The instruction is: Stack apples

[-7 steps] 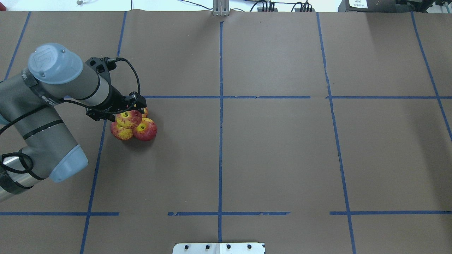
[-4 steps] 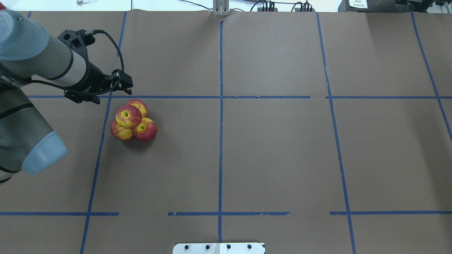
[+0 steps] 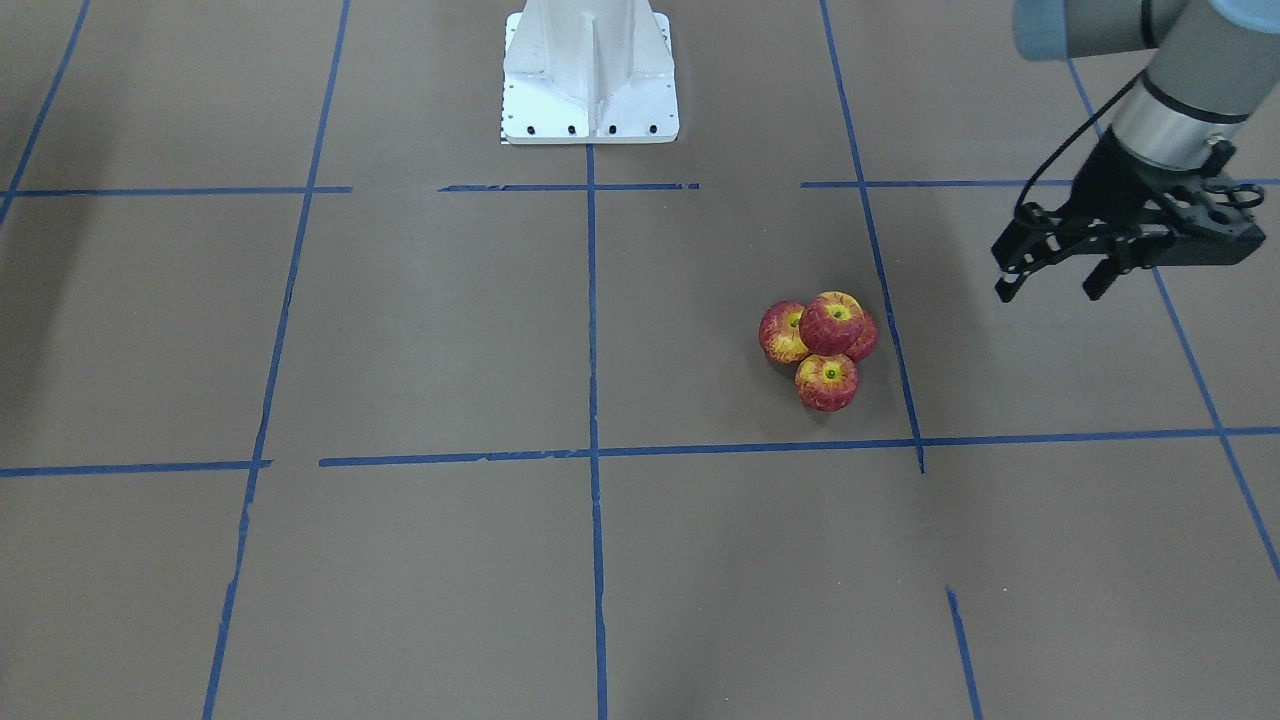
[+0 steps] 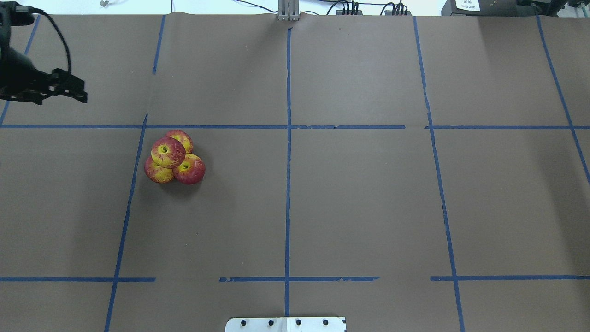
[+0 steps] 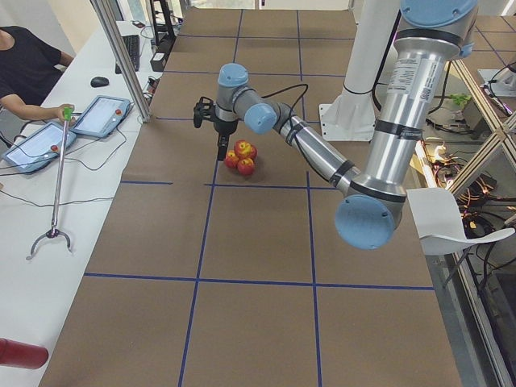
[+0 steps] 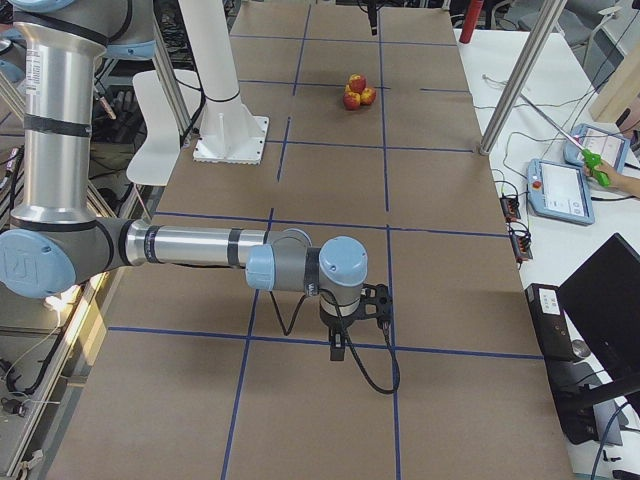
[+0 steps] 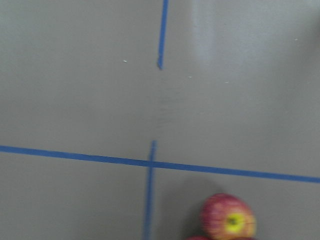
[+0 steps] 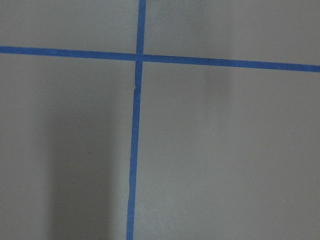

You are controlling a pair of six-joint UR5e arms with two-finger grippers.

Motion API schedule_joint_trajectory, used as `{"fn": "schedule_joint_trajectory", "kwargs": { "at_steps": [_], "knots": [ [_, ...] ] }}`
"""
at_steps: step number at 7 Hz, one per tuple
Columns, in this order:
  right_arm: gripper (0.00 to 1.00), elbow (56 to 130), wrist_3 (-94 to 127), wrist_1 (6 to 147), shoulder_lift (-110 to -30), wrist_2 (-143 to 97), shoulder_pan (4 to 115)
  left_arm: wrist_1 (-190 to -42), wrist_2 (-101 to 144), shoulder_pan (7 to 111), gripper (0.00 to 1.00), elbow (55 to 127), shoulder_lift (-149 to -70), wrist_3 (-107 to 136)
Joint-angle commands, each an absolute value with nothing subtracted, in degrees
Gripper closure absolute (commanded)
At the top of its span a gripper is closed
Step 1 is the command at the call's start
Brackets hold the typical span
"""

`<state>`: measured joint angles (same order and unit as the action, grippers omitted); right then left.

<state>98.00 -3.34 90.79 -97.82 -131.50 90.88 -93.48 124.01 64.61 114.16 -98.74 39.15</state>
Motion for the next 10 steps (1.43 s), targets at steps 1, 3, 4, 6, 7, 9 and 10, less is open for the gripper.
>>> {"fn": "schedule_joint_trajectory", "kwargs": {
  "at_steps": [1, 3, 4, 6, 7, 9, 10],
  "knots": [
    [0.0, 98.0, -3.3, 90.8, -97.8, -131.5, 90.9, -93.3, 131.5, 78.2, 0.0, 108.1, -90.3, 13.4],
    [0.0, 98.0, -3.3, 90.9, -97.8, -131.5, 90.9, -92.1, 131.7, 89.7, 0.0, 99.3, -87.6, -3.3],
    [0.0, 98.0, -3.3, 90.8, -97.8, -131.5, 90.9, -91.5, 131.8, 93.7, 0.0, 94.3, -87.9, -10.7],
    [0.0, 98.1, -3.3, 90.8, -97.8, -131.5, 90.9, -88.2, 131.8, 94.4, 0.0, 93.5, -88.4, -11.1],
    [0.0, 98.1, -3.3, 90.8, -97.8, -131.6, 90.9, -86.9, 131.8, 94.4, 0.0, 93.7, -88.5, -11.0],
    [0.0, 98.0, -3.3, 90.9, -97.8, -131.5, 90.9, -86.0, 135.8, 94.3, 0.0, 94.0, -88.3, -5.9],
    [0.0, 98.0, -3.3, 90.8, -97.8, -131.6, 90.9, -86.4, 135.8, 94.3, 0.0, 94.2, -87.8, -6.4]
  ]
}}
